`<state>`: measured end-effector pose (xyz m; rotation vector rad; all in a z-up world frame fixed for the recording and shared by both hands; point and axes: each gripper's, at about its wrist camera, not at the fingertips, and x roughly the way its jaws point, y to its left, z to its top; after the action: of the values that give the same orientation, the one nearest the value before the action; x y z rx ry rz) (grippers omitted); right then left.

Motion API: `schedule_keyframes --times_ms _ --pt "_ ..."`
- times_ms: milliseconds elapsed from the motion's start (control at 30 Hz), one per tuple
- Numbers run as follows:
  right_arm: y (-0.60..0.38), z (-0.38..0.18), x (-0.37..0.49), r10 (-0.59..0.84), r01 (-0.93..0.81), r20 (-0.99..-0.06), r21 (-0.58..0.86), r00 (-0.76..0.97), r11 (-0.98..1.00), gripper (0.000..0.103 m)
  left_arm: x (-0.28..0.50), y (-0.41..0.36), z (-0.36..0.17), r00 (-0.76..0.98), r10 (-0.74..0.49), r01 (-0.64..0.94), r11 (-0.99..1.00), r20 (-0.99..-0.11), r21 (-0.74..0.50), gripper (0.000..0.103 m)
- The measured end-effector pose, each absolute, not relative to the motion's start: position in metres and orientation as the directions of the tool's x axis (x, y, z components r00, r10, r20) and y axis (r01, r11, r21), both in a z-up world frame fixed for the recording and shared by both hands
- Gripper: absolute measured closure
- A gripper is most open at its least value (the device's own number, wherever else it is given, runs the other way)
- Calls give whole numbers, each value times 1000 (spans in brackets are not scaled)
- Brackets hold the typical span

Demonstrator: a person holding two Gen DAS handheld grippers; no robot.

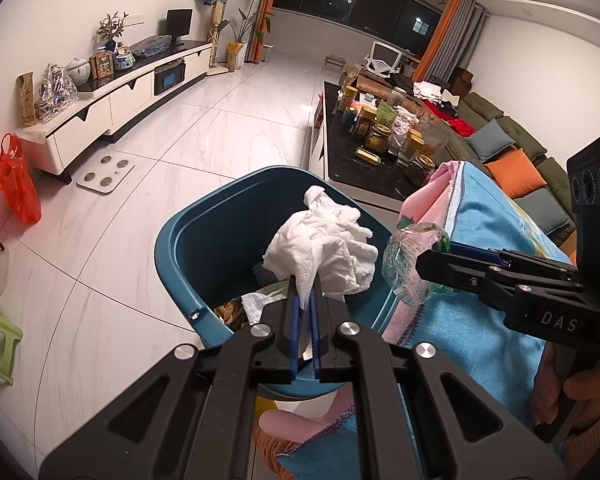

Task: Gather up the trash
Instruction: 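Lower the tissue into the bin and open the left tool while the right tool releases the wrapper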

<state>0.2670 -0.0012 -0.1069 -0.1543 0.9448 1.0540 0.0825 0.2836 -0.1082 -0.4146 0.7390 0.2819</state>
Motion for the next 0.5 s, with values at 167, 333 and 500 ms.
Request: schedule_keyframes --times_ms 167,333,500 --pt "3 -110 267 664 -791 -732 312 154 526 71 84 283 -110 705 101 -393 879 -702 -268 98" --pt "5 -112 267 656 -790 -739 307 153 531 71 87 282 -112 699 101 -396 879 -708 -266 98" --pt "10 -112 267 646 -787 -747 300 157 539 71 92 283 -114 692 102 -402 877 -715 -264 98"
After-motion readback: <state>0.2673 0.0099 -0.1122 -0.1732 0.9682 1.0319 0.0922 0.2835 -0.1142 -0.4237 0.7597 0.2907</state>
